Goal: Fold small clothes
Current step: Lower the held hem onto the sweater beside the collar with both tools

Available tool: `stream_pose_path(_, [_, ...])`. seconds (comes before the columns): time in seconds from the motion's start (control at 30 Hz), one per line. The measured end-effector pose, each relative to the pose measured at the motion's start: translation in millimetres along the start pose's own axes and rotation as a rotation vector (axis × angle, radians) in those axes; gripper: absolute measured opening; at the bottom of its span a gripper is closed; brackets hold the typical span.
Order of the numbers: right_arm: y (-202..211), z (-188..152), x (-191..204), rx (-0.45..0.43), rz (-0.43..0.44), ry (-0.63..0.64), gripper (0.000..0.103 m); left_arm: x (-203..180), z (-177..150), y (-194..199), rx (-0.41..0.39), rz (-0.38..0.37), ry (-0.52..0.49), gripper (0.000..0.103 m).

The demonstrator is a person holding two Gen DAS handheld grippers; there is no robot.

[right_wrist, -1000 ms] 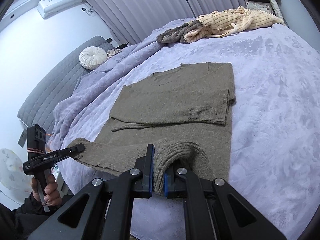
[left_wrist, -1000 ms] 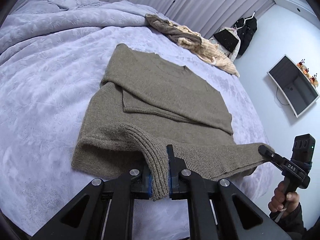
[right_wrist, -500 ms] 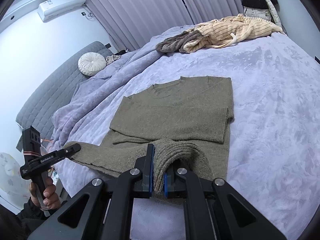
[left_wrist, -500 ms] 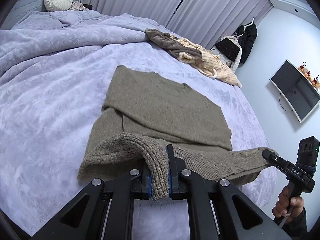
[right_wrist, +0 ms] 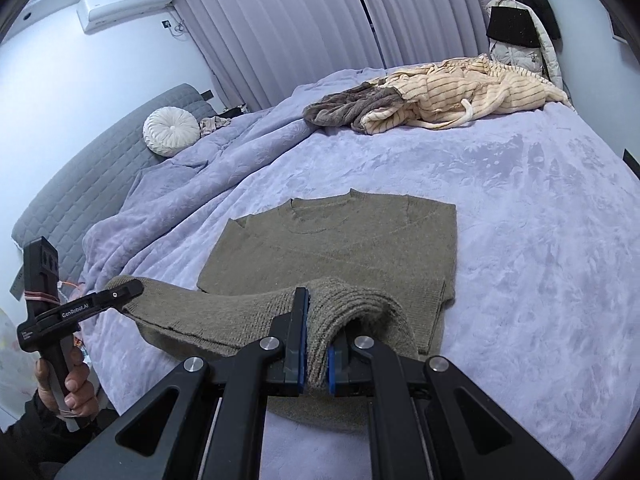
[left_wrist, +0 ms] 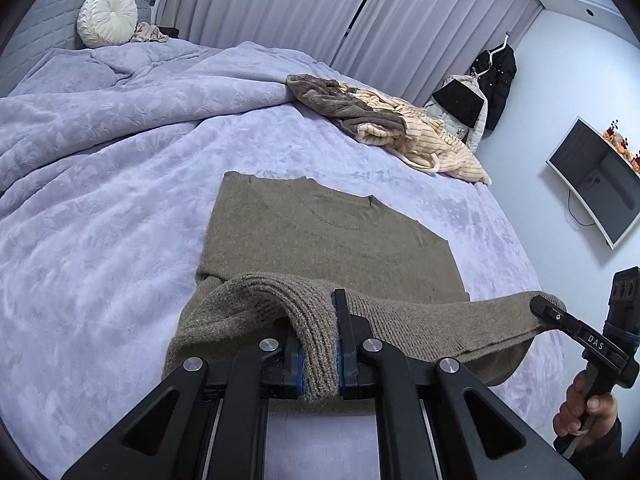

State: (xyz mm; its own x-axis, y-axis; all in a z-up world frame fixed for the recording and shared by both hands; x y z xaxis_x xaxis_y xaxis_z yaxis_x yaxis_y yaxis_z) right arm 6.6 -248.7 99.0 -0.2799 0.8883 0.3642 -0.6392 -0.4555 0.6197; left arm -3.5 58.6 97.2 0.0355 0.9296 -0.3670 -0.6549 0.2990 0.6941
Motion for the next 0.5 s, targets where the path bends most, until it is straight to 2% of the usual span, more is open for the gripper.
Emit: stream_pose_path(0.5, [-41.3, 59.6, -3.7, -0.009, -0.090, 0.047, 0.008, 0.8, 54.2, -41.9, -0.011, 0.074, -0.028, 0.012])
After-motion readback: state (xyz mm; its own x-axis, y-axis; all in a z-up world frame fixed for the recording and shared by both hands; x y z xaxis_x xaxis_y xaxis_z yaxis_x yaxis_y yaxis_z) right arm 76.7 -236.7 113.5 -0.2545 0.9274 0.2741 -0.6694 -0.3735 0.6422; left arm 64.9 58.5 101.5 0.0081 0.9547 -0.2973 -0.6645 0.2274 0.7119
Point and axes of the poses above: each gripper's, at about its wrist camera, not at the fingertips, and y roughly against the way its jaws point, x to its left, z to its top, the point moved 8 cm from there along -y, roughly the way its jaws point, and after that the axes turned 2 degrees about z, right-handed, at the moved point
